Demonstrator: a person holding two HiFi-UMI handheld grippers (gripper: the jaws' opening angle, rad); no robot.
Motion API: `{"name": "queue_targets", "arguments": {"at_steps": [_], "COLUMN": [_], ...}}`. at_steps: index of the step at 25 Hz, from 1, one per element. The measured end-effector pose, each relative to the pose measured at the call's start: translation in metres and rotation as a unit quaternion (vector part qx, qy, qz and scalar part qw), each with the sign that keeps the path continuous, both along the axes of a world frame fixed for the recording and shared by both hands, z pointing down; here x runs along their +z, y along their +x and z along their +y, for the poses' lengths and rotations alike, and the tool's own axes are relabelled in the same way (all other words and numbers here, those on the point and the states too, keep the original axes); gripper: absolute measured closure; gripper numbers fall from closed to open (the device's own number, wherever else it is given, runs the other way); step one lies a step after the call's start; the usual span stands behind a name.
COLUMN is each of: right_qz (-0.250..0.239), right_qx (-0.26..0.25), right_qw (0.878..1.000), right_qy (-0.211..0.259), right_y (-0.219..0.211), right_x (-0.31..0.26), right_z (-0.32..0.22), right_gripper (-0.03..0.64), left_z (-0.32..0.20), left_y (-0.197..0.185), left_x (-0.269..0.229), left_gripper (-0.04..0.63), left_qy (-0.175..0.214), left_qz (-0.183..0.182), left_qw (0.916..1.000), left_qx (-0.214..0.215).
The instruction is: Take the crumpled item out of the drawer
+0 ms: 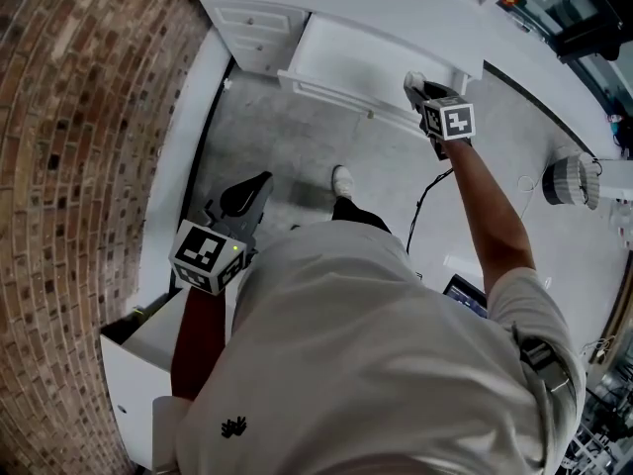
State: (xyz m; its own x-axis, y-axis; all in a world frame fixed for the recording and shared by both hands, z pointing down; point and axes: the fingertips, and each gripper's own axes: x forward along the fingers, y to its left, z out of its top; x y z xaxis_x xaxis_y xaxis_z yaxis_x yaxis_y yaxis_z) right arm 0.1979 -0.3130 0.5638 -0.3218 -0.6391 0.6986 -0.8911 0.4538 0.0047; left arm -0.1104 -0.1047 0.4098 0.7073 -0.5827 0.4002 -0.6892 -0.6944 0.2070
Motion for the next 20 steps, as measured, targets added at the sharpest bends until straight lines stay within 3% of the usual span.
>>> {"name": "queue_targets", "arguments": {"at_steps": [20], "right_qz": [-0.030], "right_qx": [-0.062], "right_qw": [0.996], "right_qy": [0.052], "right_y": [-0.083], "right_x": [-0.082], "right_z": [0.124], "right_gripper": [0.485], "left_z": [0.097], "left_y": [-0.035], "left_x": [0.021], "left_gripper": [0.589], "left_qy": [0.006], "left_qz": [-0.011], "left_qw": [0.9999], "left_qx": [0.002]}}
